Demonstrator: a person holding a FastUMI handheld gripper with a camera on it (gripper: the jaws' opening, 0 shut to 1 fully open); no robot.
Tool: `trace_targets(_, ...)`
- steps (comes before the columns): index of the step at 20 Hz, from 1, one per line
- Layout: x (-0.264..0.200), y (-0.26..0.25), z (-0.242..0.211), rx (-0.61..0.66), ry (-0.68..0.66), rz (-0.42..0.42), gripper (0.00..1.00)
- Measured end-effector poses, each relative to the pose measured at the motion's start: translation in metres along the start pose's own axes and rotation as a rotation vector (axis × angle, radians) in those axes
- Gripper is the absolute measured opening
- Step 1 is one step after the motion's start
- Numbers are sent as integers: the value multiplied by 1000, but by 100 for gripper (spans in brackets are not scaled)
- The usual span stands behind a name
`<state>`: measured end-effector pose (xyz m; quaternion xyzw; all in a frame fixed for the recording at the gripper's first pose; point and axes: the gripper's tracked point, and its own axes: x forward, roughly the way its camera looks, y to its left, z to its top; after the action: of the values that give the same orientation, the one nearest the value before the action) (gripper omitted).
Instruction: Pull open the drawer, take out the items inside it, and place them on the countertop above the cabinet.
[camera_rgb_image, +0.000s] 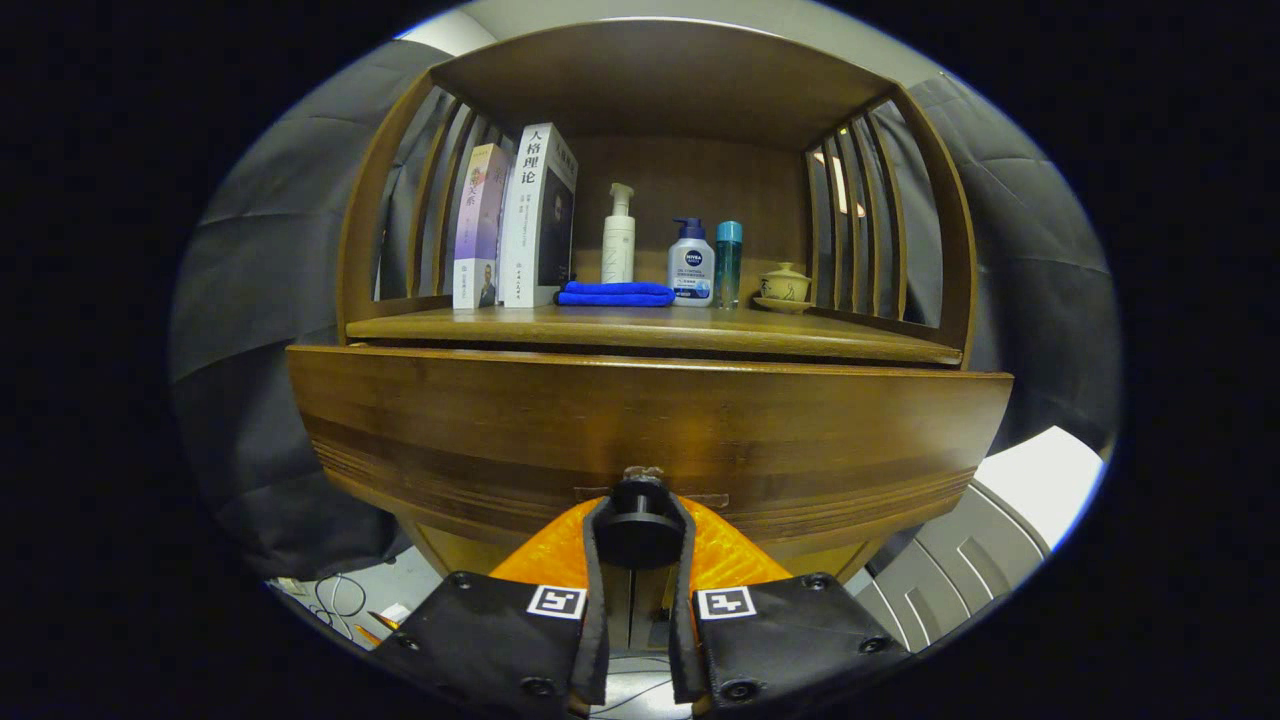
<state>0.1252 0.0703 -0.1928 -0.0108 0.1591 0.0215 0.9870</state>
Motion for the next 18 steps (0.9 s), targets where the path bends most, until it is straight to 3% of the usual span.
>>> trace_targets(18,-61,4,-24,-37,26,68,26)
